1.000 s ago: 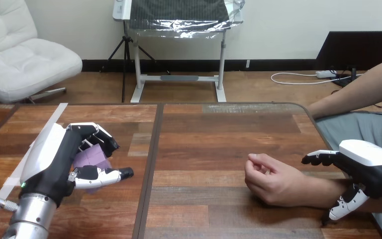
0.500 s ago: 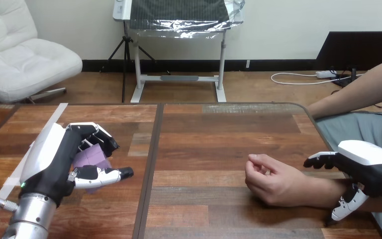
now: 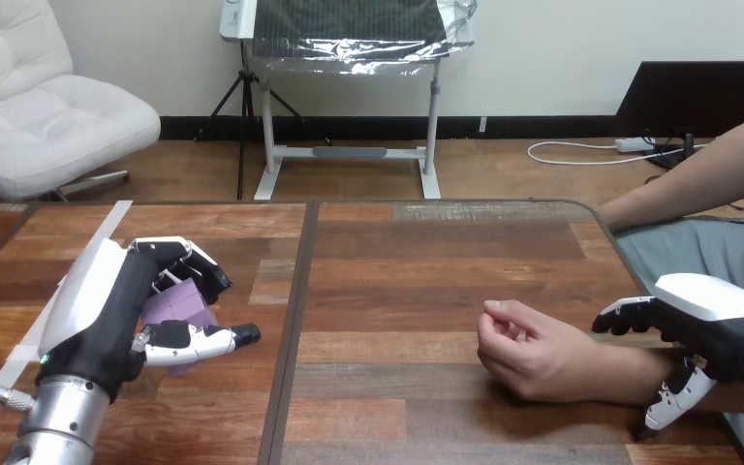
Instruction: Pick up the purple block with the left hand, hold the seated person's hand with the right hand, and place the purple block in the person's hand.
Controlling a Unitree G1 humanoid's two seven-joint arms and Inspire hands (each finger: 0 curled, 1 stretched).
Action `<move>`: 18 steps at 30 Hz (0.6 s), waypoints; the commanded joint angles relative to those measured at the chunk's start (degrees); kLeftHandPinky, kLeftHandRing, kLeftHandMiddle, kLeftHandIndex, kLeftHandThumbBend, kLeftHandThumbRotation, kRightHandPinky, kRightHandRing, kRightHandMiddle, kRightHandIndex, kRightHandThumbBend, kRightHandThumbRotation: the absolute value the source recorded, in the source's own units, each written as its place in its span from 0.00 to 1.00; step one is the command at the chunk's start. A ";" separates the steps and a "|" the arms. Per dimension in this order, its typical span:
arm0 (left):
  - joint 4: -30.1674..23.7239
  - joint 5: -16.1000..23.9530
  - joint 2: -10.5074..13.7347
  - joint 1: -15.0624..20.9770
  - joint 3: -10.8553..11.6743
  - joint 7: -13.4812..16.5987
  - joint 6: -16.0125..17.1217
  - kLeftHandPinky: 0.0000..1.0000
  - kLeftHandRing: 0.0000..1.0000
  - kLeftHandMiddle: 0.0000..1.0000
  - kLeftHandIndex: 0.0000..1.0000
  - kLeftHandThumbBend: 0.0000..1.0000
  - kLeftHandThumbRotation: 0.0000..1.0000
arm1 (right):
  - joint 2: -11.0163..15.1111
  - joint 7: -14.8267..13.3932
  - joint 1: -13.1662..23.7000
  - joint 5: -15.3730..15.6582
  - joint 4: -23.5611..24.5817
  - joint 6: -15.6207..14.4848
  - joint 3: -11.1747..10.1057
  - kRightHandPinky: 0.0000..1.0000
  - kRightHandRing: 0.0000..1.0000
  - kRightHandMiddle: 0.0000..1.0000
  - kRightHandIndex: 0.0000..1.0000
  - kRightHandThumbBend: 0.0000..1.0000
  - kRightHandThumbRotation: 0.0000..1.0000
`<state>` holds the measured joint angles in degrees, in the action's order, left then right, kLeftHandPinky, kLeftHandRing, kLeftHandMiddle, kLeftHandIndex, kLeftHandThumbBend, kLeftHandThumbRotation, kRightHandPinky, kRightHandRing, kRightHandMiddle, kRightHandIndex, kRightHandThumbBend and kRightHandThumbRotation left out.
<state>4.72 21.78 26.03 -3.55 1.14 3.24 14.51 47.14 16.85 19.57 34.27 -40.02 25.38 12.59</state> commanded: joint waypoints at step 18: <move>-3.33 -0.69 0.38 2.72 1.45 0.29 0.71 0.31 0.35 0.41 0.43 0.71 0.00 | -2.70 3.98 0.02 1.62 -4.01 -4.73 5.48 0.58 0.75 0.80 0.79 0.96 0.20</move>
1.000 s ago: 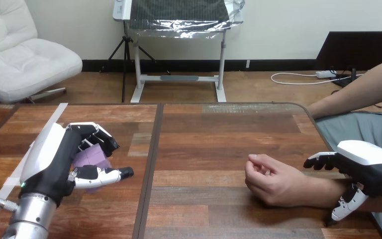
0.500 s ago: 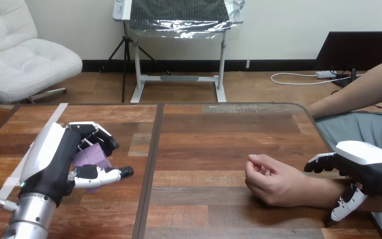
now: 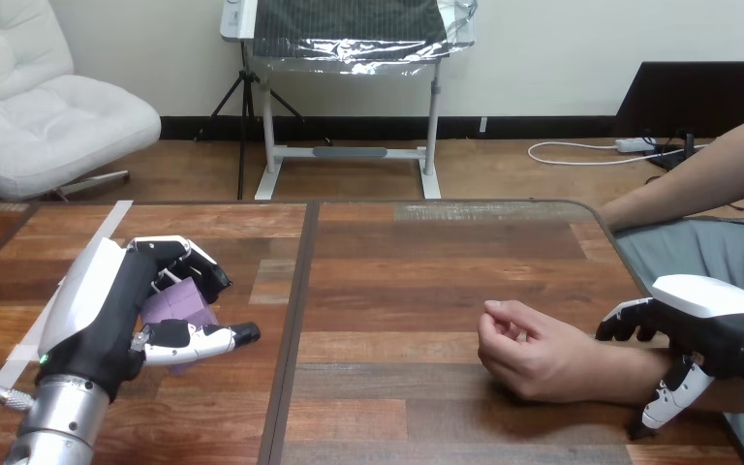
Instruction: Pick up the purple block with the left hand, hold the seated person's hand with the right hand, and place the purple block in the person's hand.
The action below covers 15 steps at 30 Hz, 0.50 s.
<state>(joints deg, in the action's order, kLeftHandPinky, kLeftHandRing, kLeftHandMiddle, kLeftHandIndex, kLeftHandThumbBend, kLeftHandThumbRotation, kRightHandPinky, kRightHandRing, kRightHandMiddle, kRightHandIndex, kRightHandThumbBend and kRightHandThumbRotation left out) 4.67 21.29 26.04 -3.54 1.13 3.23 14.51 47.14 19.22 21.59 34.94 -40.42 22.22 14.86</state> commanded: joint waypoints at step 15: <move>-3.80 -0.21 0.54 2.62 1.55 0.18 0.53 0.31 0.35 0.41 0.43 0.71 0.00 | -3.02 1.15 -1.15 1.38 -5.48 1.95 5.59 0.55 0.68 0.74 0.74 0.90 0.20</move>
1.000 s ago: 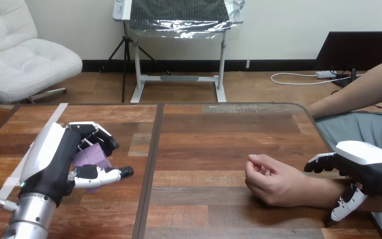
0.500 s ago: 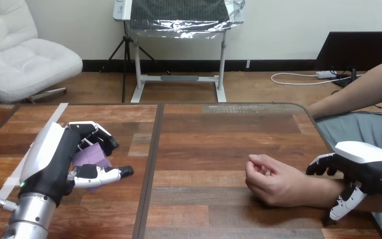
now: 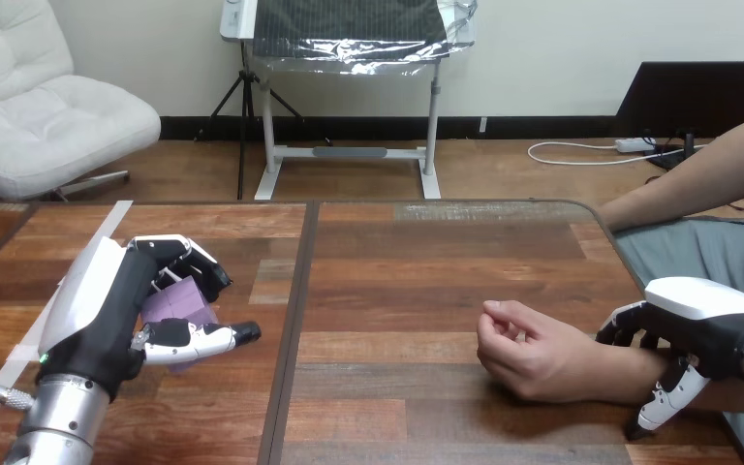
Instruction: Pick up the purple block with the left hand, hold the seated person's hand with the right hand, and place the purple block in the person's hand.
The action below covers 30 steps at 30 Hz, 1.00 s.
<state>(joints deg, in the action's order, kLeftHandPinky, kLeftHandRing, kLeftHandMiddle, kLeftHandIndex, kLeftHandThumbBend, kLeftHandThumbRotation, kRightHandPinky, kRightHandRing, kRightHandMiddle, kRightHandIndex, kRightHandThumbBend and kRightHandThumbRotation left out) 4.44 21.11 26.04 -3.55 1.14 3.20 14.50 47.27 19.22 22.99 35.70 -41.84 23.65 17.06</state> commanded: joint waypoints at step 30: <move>-5.62 -0.23 0.45 2.09 1.78 -0.46 -1.15 0.31 0.35 0.41 0.44 0.70 0.00 | -4.65 1.55 -1.61 1.77 -5.26 0.91 6.66 0.52 0.62 0.68 0.68 0.87 0.22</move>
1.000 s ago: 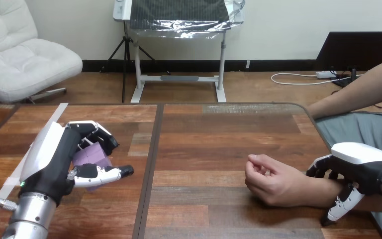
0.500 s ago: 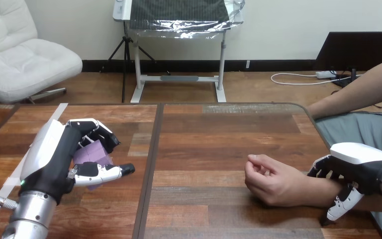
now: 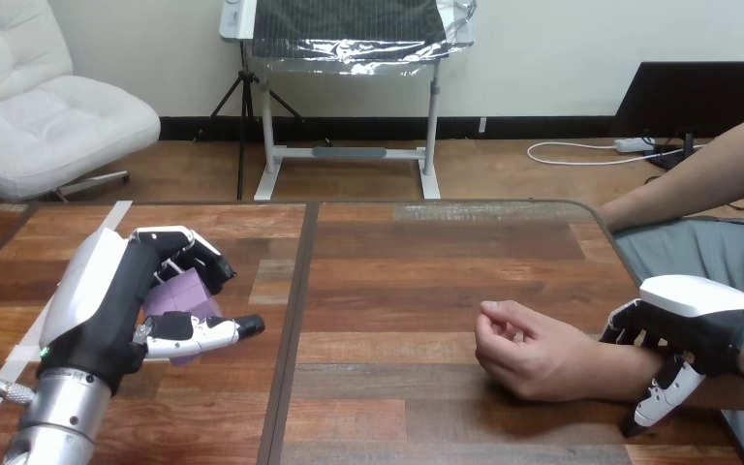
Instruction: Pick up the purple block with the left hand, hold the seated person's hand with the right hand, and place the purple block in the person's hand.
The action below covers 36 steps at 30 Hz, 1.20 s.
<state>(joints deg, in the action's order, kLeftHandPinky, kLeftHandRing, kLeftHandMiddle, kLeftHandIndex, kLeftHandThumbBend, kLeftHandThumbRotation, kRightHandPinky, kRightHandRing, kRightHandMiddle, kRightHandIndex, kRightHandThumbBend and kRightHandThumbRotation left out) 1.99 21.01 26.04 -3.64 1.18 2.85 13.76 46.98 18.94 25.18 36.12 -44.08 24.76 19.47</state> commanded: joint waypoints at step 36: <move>-2.43 0.00 0.30 2.71 1.62 -0.03 0.33 0.31 0.35 0.41 0.43 0.71 0.00 | -7.11 4.39 -3.96 -2.86 -3.31 -3.63 3.25 0.38 0.46 0.54 0.58 0.87 0.02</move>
<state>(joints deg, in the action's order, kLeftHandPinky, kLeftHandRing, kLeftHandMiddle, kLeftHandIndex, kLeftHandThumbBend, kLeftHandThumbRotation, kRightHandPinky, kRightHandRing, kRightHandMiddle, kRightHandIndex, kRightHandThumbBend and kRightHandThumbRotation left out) 1.52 20.92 26.04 -3.70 1.42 2.22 13.35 45.02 20.40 26.00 33.30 -44.82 22.32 19.38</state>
